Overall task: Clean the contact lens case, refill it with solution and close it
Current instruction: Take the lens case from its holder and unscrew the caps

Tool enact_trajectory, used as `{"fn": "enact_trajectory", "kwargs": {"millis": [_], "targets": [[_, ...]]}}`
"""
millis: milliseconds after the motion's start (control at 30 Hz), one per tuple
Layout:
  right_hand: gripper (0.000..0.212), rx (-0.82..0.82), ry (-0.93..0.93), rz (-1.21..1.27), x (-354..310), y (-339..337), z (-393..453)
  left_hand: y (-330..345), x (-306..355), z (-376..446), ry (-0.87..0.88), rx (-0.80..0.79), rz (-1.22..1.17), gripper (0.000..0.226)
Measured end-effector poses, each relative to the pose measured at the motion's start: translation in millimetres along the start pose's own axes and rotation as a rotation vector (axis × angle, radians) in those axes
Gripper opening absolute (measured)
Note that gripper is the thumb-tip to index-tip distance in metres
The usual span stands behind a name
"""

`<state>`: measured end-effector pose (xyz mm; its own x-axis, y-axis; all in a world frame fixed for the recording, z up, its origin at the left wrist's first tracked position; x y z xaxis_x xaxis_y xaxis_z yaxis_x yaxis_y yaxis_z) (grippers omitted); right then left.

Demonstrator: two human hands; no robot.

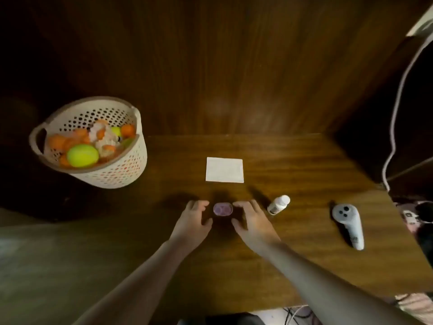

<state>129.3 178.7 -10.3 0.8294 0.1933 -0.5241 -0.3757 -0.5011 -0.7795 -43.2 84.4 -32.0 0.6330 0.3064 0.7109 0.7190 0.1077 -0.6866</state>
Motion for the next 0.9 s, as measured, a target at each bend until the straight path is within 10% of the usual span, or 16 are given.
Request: {"fn": "enact_trajectory", "kwargs": {"millis": [333, 900], "targets": [[0.058, 0.177, -0.346, -0.094, -2, 38, 41, 24, -6, 7, 0.263, 0.324, 0.181, 0.038], [0.038, 0.265, -0.556, 0.009, 3, 42, 36, 44, -11, 8, 0.357, 0.244, -0.047, 0.045]]}}
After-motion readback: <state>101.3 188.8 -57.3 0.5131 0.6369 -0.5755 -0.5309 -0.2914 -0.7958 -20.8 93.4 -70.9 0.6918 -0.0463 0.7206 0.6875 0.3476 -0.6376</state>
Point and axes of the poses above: each hand's wrist, its own z-axis towards the middle knuckle, its own y-axis out of the palm, x = y × z, the point moved 10 cm from there along z, towards the middle knuckle, and after that the axes turned 14 degrees about y, right-handed, at the moved point
